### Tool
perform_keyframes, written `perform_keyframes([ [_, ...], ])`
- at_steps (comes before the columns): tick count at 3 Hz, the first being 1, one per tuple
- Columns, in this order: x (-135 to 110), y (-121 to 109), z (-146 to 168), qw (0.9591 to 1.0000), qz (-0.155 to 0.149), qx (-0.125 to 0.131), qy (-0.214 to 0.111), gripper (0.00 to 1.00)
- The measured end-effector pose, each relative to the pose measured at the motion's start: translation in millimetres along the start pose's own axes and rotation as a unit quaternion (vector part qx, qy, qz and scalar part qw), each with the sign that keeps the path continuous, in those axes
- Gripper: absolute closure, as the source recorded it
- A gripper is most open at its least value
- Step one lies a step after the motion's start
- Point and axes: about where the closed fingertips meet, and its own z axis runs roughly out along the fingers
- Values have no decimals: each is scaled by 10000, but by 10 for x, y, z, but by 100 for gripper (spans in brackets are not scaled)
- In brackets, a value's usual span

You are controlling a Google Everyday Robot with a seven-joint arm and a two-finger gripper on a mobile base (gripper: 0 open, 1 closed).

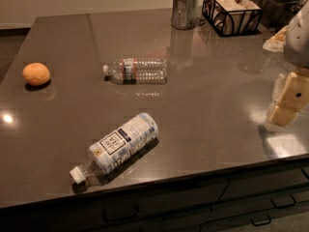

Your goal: Move blue plastic bottle near water bottle

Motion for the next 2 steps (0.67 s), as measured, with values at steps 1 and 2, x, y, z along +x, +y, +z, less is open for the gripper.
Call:
perform_keyframes([
  [1,0,0,0,10000,0,1,0,0],
  [2,-129,-1,40,9998,-195,-71,-34,0],
])
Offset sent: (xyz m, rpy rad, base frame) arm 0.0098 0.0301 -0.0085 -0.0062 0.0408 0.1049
